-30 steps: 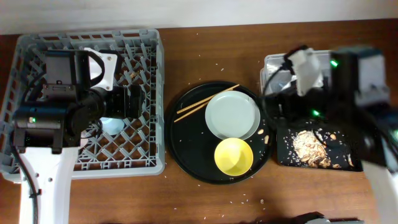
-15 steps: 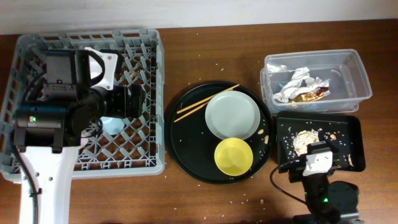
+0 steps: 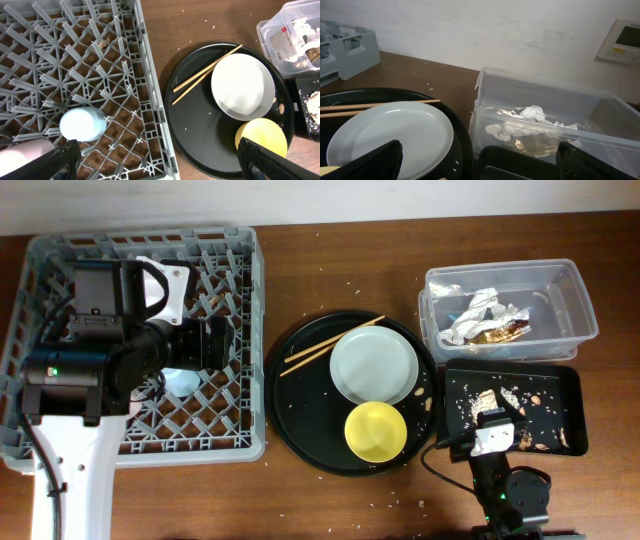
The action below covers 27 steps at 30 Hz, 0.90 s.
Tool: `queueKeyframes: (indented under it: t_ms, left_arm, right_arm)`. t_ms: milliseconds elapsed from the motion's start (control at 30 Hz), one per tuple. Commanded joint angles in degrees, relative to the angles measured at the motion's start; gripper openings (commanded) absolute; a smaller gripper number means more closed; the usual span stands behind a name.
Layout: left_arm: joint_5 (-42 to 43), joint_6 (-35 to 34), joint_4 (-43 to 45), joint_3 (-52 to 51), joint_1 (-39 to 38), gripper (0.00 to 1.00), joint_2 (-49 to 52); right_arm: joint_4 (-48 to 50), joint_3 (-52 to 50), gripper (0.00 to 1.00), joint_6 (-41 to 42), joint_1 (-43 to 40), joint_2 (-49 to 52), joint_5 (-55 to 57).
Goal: Sort waste into correct bins and load items into the dishwasher rack
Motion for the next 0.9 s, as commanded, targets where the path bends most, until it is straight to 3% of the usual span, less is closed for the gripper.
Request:
queueKeyframes:
  t_ms: [0, 33, 133, 167, 233, 333, 467, 567, 767, 833, 867]
  left_arm:
    - [0.59, 1.05, 0.22, 0.57, -0.07, 0.99, -0.17]
    - [8.22, 1.05, 4.22, 0.57, -0.07, 0.99, -0.17]
    - [19.43, 0.63, 10.49, 0.55, -0.07, 0.99, -0.17]
    - [18.71, -3.82, 13.38, 0.28, -0.7, 0.99, 0.33]
    - [11.04, -5.64, 11.78, 0.28, -7.32, 0.98, 5.29]
    - [2.36, -8.13, 6.93, 0.28, -21.07, 0.75, 18.75]
    - [4.5, -10.29, 0.85, 0.24, -27.06, 0.63, 34.56]
    - [5.31, -8.26, 0.11, 0.22, -31.08, 0.62, 39.43]
    - [5.31, -7.93, 4.26, -5.16, -35.47, 0.61, 39.47]
    - [5.31, -7.98, 7.87, -9.73, -35.47, 0.51, 39.47]
    - [5.31, -8.66, 8.79, -11.08, -35.47, 0.33, 39.47]
  right_arm:
    - [0.2, -0.57, 0.99, -0.17, -0.37, -0.63, -0.5]
    - [0.2, -0.57, 0.98, -0.17, -0.37, -0.63, -0.5]
    - [0.17, -0.57, 0.98, -0.17, -0.37, -0.63, -0.5]
    - [0.17, -0.57, 0.98, -0.17, -0.37, -0.63, -0.5]
    - [0.2, -0.57, 0.98, -0.17, -0.37, -0.63, -0.52]
    - [0.17, -0.57, 0.98, -0.17, -0.37, -0.63, -0.5]
    - [0.17, -0.57, 0.99, -0.17, -0.37, -0.63, -0.5]
    - [0.17, -0.57, 0.98, -0.17, -0.37, -0.63, -0.5]
    - [0.17, -0.57, 0.98, -0.17, -0.37, -0.63, -0.52]
    - [0.17, -0.57, 0.98, -0.17, -0.37, -0.63, -0.5]
    - [0.17, -0.57, 0.98, -0.17, -0.37, -0.63, -0.5]
